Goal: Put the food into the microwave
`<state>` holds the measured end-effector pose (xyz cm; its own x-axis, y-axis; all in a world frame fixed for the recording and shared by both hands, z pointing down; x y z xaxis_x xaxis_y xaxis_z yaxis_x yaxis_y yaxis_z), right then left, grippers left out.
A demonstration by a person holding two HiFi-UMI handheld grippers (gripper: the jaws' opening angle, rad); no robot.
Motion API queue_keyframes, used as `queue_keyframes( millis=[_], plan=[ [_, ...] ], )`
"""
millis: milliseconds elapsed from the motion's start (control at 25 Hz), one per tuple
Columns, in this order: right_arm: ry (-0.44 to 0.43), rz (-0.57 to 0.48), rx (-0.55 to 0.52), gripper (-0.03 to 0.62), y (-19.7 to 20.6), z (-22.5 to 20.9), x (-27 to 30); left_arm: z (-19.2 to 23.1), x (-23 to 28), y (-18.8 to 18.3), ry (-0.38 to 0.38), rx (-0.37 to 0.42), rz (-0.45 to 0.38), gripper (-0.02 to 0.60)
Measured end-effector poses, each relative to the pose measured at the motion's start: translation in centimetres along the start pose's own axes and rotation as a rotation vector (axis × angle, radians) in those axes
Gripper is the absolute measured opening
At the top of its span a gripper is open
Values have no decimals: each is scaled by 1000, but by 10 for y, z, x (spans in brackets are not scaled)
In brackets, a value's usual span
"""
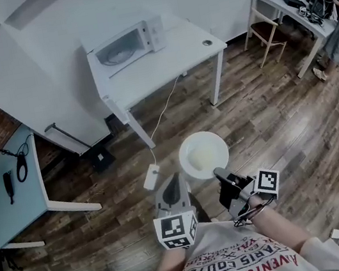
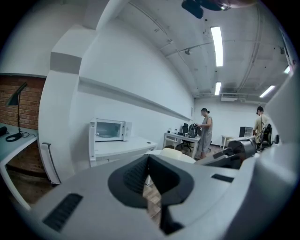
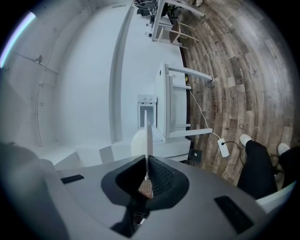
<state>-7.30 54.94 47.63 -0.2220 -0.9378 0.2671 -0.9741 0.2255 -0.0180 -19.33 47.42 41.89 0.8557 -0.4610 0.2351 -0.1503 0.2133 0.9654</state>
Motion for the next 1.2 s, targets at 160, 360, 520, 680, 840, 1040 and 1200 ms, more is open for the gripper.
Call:
queue_keyframes(
  millis=[160, 360, 520, 680, 840, 1040, 1200],
  plan=[
    [0, 0, 14, 21, -23, 8, 33, 29, 39, -9, 16, -12, 7, 3],
    [15, -23, 22, 21, -68, 26, 85, 75, 103, -37, 55, -28, -6, 3],
    [12, -60, 25, 21, -108, 49, 129, 112, 157, -67, 101, -24, -19, 3],
    [6, -85, 22, 21, -143, 72, 170, 147, 204, -93, 137, -17, -28, 3],
    [1, -96, 19, 21, -169, 88, 206, 178, 237, -107, 153, -11, -26, 3],
    [7, -78, 26, 21, -198, 101, 249, 210, 268, -114, 133, -30, -14, 3],
    [1, -33, 15, 21, -220, 107, 280, 232, 290, -117, 98, -37, -12, 3]
  ],
)
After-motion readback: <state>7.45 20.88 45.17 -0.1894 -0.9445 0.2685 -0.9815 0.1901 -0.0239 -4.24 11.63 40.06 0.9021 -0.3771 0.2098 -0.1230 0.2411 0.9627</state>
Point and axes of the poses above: the fingertips, and each gripper's own axes: x forward along the fingers, z to its left, y out of its underside, the point moved 2 cm from there along -x, backward along the fingers, and after that the axes turned 9 degrees about y, right-handed, at the moved point
